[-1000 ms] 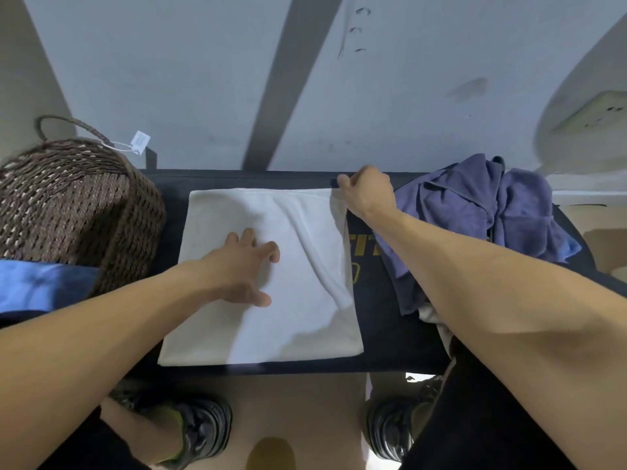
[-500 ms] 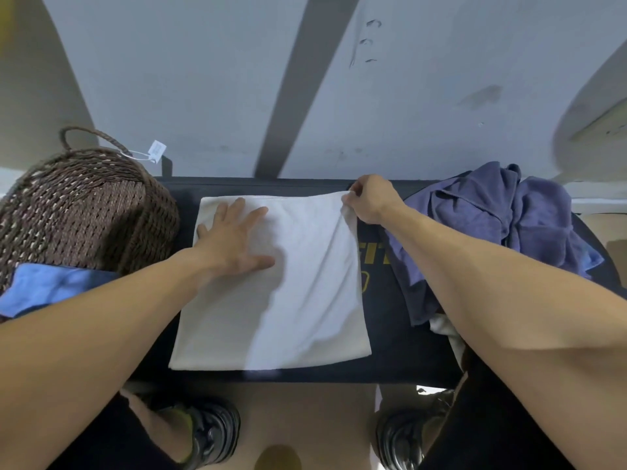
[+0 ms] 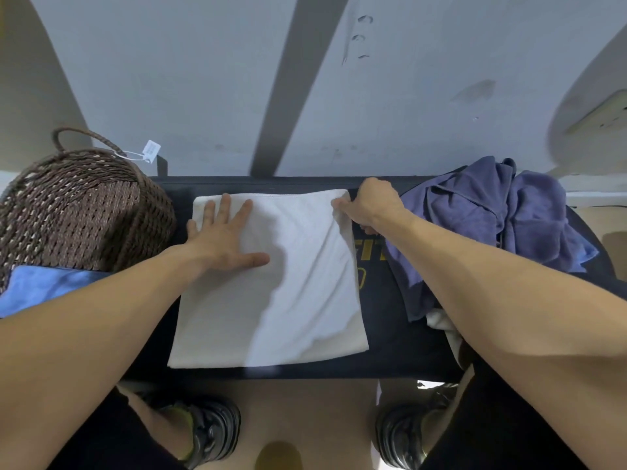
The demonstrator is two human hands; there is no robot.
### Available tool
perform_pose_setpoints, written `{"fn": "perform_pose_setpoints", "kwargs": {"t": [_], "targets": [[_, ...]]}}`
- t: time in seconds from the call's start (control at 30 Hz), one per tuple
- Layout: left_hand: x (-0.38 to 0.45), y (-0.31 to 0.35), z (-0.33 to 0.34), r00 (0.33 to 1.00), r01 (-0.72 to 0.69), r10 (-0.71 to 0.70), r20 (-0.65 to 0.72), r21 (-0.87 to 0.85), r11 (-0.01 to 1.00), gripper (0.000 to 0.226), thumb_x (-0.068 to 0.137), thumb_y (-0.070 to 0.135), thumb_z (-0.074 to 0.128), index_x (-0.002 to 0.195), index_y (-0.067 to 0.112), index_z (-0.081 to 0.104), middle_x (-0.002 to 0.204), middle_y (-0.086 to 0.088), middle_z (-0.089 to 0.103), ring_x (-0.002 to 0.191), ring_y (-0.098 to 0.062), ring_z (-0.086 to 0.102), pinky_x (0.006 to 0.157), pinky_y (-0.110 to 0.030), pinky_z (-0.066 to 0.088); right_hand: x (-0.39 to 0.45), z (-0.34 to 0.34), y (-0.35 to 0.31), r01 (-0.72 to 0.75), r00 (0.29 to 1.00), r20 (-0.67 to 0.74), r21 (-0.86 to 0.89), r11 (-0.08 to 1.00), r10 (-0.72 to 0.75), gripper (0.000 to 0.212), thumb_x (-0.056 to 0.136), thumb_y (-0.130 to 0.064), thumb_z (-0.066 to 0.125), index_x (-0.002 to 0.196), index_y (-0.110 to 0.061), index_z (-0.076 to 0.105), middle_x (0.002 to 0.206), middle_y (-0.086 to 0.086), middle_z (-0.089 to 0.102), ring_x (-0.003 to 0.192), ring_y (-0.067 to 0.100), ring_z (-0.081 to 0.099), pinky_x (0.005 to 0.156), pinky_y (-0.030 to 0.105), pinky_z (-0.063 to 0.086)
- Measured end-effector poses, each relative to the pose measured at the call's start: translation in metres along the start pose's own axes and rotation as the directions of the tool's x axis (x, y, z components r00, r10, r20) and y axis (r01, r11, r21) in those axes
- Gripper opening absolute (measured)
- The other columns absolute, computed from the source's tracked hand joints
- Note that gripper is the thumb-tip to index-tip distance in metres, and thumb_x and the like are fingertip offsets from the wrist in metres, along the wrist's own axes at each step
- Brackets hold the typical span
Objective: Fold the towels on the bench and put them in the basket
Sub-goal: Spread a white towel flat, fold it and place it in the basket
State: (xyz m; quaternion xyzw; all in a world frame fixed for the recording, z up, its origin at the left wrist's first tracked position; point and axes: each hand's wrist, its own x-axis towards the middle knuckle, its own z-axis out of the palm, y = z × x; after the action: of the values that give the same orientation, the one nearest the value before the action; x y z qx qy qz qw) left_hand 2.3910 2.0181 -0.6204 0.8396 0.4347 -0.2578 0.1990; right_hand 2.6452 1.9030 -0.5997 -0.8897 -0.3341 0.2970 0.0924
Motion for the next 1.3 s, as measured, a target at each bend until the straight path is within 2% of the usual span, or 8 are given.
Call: {"fn": "perform_pose_setpoints", "kwargs": {"t": [0.17,0.37,0.57,0.67,0.77,1.0,1.13,1.3], "targets": [[-0.001,-0.007,0.002,1.000,-0.019,0.020,-0.022,0.041,0.999,0.100,0.082,0.078,0.044,0.151,0.043,-0.019,0.160,0.003,-0.030,0.148,-0.025,-0.025,0.118,-0.059,-0.005,-0.044,0.008,0.014,-0.116,0.935,0.336,-0.007,0.993,0.112,0.042,0.077,-0.041,0.079,0.078,-0.001,0.064,0.064,0.010,0.073,0.051,0.020,0.071,0.052,0.034,0.061],[-0.003,0.003,-0.004,0.995,0.009,0.007,-0.099,0.155,0.988,0.075,0.095,0.061,0.036,0.155,0.035,-0.002,0.164,-0.006,-0.012,0.151,-0.029,-0.010,0.118,-0.058,0.003,-0.093,0.039,0.048,0.049,0.996,0.081,-0.005,0.999,-0.048,0.043,0.092,-0.042,0.064,0.072,-0.003,0.067,0.059,0.006,0.068,0.049,0.022,0.062,0.062,0.038,0.061],[-0.060,0.042,0.012,0.868,-0.288,0.310,-0.388,0.114,0.951,0.036,0.091,0.028,0.060,0.119,0.005,0.059,0.126,-0.015,0.051,0.119,-0.033,0.045,0.097,-0.042,0.039,-0.127,0.038,0.054,-0.014,0.958,0.287,0.021,1.000,0.007,0.042,0.085,-0.045,0.067,0.078,-0.003,0.068,0.054,0.005,0.068,0.041,0.015,0.061,0.053,0.030,0.060],[-0.095,0.053,0.031,0.942,-0.301,0.289,-0.170,-0.051,0.952,0.021,0.090,0.033,0.059,0.099,0.013,0.060,0.103,-0.002,0.056,0.101,-0.024,0.054,0.086,-0.036,0.046,-0.144,0.044,0.059,0.012,0.949,0.314,-0.007,1.000,-0.010,0.041,0.083,-0.041,0.067,0.076,-0.001,0.070,0.057,0.007,0.070,0.048,0.018,0.063,0.057,0.031,0.061],[-0.118,0.042,0.050,0.961,-0.277,0.277,0.019,0.124,0.953,0.022,0.087,0.037,0.058,0.090,0.017,0.051,0.098,0.000,0.058,0.092,-0.024,0.057,0.077,-0.035,0.049,-0.156,0.049,0.067,0.016,0.938,0.346,-0.010,1.000,-0.012,0.031,0.083,-0.034,0.065,0.070,-0.005,0.067,0.056,0.006,0.066,0.049,0.019,0.059,0.054,0.027,0.057],[-0.140,0.006,0.061,0.969,-0.247,0.247,0.008,0.008,0.969,0.021,0.071,0.030,0.064,0.083,0.014,0.060,0.087,-0.002,0.062,0.078,-0.024,0.061,0.073,-0.040,0.055,-0.173,0.056,0.086,0.020,0.936,0.351,0.009,1.000,-0.022,0.042,0.095,-0.039,0.059,0.071,-0.006,0.069,0.058,0.007,0.063,0.045,0.016,0.053,0.048,0.023,0.045],[-0.143,-0.006,0.069,0.964,-0.267,0.266,0.028,0.151,0.952,0.032,0.070,0.035,0.072,0.091,0.020,0.053,0.096,0.003,0.050,0.087,-0.019,0.054,0.073,-0.034,0.050,-0.177,0.054,0.084,0.048,0.959,0.283,-0.142,0.989,-0.006,0.046,0.091,-0.047,0.063,0.074,-0.004,0.063,0.061,0.008,0.063,0.049,0.022,0.055,0.054,0.028,0.050],[-0.141,-0.016,0.076,0.945,-0.316,0.326,-0.031,0.179,0.932,0.026,0.076,0.030,0.073,0.090,0.023,0.053,0.097,0.004,0.048,0.089,-0.018,0.051,0.071,-0.031,0.044,-0.178,0.055,0.065,0.444,0.896,0.071,-0.169,0.880,-0.438,0.028,0.082,-0.041,0.066,0.082,-0.015,0.056,0.079,-0.001,0.062,0.073,0.024,0.058,0.066,0.037,0.051]]}}
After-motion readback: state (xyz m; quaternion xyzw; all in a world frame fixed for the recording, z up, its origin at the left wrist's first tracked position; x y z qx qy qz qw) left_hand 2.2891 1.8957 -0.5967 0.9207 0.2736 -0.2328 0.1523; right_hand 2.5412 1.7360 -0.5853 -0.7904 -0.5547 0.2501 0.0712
